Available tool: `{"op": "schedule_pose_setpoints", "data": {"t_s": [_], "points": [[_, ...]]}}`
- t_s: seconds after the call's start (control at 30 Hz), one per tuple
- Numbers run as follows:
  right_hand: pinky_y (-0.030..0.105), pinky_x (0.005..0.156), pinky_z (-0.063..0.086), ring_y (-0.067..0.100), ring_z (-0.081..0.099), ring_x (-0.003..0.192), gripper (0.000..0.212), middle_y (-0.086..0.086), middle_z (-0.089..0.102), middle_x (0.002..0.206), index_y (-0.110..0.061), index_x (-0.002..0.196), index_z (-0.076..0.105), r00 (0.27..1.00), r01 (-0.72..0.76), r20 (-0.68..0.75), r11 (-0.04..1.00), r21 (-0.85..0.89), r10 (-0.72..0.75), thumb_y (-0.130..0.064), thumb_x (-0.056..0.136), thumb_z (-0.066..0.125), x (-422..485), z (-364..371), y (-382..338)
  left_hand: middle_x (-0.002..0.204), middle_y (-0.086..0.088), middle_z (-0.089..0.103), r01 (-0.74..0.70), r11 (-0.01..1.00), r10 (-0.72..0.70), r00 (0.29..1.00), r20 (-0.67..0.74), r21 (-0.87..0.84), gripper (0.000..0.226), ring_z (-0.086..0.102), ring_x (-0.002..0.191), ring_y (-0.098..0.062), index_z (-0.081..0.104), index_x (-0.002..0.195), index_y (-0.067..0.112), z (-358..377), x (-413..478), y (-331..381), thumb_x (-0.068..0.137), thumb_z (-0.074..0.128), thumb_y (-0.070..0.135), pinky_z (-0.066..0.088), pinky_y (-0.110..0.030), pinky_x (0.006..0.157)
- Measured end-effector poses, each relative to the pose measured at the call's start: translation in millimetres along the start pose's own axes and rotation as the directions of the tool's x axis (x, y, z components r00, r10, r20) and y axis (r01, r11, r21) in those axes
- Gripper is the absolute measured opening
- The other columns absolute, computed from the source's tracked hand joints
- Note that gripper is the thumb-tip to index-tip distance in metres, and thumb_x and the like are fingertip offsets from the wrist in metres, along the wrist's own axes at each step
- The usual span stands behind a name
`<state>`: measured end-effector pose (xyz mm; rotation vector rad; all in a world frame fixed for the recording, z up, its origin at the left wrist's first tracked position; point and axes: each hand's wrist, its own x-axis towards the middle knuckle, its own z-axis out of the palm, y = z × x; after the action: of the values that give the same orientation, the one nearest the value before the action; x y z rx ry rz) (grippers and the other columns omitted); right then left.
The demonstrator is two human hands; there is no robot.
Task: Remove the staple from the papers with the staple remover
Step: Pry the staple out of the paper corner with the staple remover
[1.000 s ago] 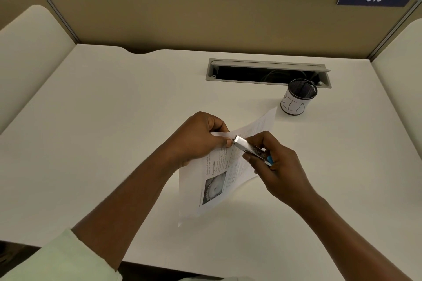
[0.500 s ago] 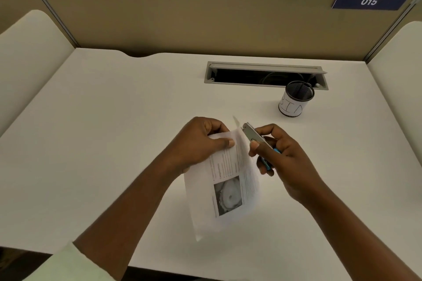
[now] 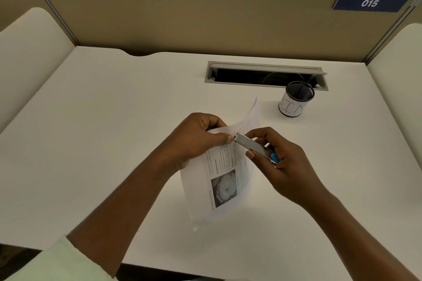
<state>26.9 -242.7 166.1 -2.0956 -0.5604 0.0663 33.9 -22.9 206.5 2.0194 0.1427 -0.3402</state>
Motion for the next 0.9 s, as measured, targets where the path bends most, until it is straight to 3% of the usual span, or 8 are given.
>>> {"op": "schedule_pose_setpoints", "data": {"t_s": [0.1,0.27,0.33,0.43,0.5,0.57,0.7,0.9], "points": [[0.008,0.069,0.044,0.000,0.059,0.084,0.024,-0.028,0.058,0.086,-0.035,0.117,0.062,1.000,0.001,0.005,1.000,-0.030,-0.001,-0.040,0.094,0.062,-0.2,-0.8,-0.5,0.083,0.005,0.079,-0.008,1.000,0.008,1.000,0.007,-0.013,0.008,0.074,0.071,-0.021,0.077,0.086,0.020,-1.7,-0.5,-0.2,0.090,0.074,0.027,0.057,-0.030,0.063],[0.011,0.067,0.044,0.003,0.060,0.085,0.020,-0.028,0.060,0.091,-0.032,0.116,0.063,1.000,0.018,-0.017,0.997,-0.071,-0.019,-0.031,0.095,0.065,0.2,-2.4,-1.0,0.077,0.007,0.078,-0.020,1.000,0.019,1.000,0.023,0.011,0.009,0.073,0.063,-0.010,0.076,0.079,0.022,-3.6,-0.4,1.0,0.087,0.076,0.024,0.055,-0.019,0.055],[0.017,0.066,0.048,0.008,0.061,0.085,0.019,-0.025,0.064,0.095,-0.032,0.114,0.064,0.999,0.032,-0.009,0.996,-0.079,-0.033,-0.031,0.095,0.065,0.5,-4.0,-1.0,0.077,0.008,0.078,-0.019,0.999,0.018,1.000,0.023,0.035,0.008,0.072,0.062,-0.007,0.076,0.080,0.021,-3.0,-0.2,1.3,0.087,0.076,0.024,0.055,-0.017,0.054],[0.038,0.070,0.055,0.012,0.063,0.084,0.016,-0.019,0.068,0.101,-0.031,0.110,0.063,0.999,0.044,0.012,0.994,-0.095,-0.043,-0.032,0.094,0.065,0.8,-5.4,-0.6,0.076,0.008,0.077,-0.023,0.998,0.022,1.000,0.020,0.061,0.008,0.072,0.065,-0.011,0.077,0.080,0.021,-1.9,-1.3,2.0,0.087,0.076,0.024,0.056,-0.021,0.057],[0.042,0.070,0.055,0.013,0.063,0.084,0.014,-0.019,0.067,0.101,-0.031,0.108,0.062,0.998,0.059,0.017,0.992,-0.113,-0.057,-0.032,0.094,0.065,1.1,-5.3,-0.1,0.076,0.007,0.077,-0.027,0.997,0.025,0.999,0.019,0.074,0.009,0.073,0.068,-0.015,0.077,0.079,0.022,-1.6,-1.6,3.5,0.087,0.076,0.025,0.055,-0.025,0.060],[0.039,0.069,0.054,0.013,0.063,0.084,0.013,-0.019,0.067,0.101,-0.030,0.107,0.062,0.998,0.064,0.009,0.992,-0.106,-0.064,-0.029,0.095,0.066,1.1,-4.4,0.0,0.076,0.007,0.077,-0.032,0.996,0.030,0.999,0.016,0.086,0.009,0.073,0.071,-0.018,0.077,0.079,0.021,-1.3,-1.7,4.6,0.088,0.075,0.024,0.055,-0.028,0.063],[0.009,0.066,0.042,0.001,0.061,0.082,0.012,-0.033,0.064,0.096,-0.028,0.107,0.063,0.999,0.038,-0.011,0.999,-0.020,-0.038,-0.027,0.095,0.067,0.8,-0.2,-2.2,0.075,0.009,0.077,-0.047,0.994,0.047,0.999,0.009,0.098,0.011,0.072,0.064,-0.010,0.077,0.077,0.022,-0.7,-1.4,4.6,0.087,0.075,0.023,0.055,-0.021,0.058],[0.012,0.060,0.045,0.001,0.060,0.069,0.009,-0.026,0.066,0.084,-0.033,0.103,0.062,0.996,-0.091,0.023,0.987,0.131,0.089,-0.031,0.095,0.067,0.0,2.5,-5.3,0.074,0.013,0.076,-0.067,0.996,0.067,0.998,-0.003,0.066,0.013,0.071,0.059,-0.005,0.074,0.077,0.023,1.3,-4.2,1.6,0.089,0.074,0.027,0.050,-0.010,0.050]]}}
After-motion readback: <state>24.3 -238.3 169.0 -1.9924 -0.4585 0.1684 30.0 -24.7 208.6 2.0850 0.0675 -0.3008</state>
